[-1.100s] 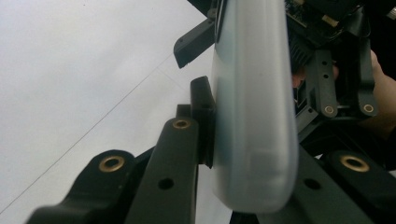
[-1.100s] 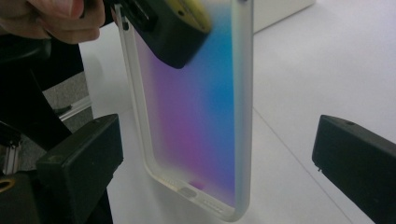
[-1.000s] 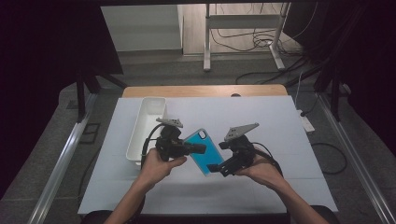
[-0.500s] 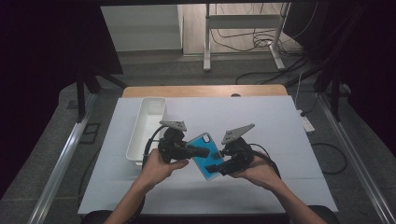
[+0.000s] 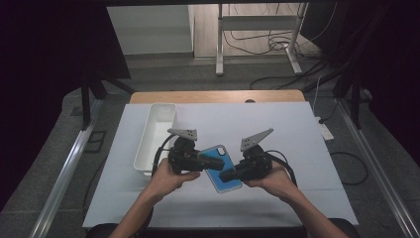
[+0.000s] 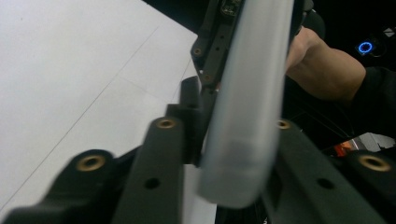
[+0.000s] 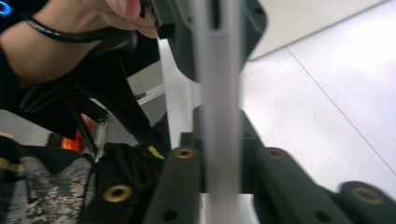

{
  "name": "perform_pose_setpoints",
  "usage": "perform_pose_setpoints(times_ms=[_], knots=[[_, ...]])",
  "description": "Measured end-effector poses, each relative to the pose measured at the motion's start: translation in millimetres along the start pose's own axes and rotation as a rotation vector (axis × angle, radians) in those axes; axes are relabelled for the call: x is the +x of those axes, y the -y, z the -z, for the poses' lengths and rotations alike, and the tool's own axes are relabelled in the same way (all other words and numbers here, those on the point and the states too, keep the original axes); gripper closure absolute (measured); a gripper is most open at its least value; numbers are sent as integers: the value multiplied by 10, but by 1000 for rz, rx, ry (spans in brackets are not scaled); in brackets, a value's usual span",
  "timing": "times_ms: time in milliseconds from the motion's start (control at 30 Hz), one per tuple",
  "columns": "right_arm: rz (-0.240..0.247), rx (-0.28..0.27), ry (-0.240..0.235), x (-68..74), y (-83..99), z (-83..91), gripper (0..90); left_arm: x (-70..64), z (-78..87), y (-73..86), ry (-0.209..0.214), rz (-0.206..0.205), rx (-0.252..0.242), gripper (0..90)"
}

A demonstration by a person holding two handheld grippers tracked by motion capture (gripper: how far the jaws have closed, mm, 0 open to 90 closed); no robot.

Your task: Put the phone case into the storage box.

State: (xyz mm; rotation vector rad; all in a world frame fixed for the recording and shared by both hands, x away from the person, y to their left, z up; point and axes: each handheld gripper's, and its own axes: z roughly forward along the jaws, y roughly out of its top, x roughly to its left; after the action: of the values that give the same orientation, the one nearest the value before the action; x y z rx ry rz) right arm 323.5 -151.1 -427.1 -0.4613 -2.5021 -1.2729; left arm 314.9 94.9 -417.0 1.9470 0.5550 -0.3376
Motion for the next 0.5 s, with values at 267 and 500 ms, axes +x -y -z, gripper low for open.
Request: perform_pose_setpoints(times_ms=[267, 500], knots=[[21, -25, 46, 62, -30, 15, 855, -67, 30, -27, -69, -31, -25, 626], [46, -70, 143, 87, -35, 68, 854, -192, 30, -71, -253, -108, -3, 314]])
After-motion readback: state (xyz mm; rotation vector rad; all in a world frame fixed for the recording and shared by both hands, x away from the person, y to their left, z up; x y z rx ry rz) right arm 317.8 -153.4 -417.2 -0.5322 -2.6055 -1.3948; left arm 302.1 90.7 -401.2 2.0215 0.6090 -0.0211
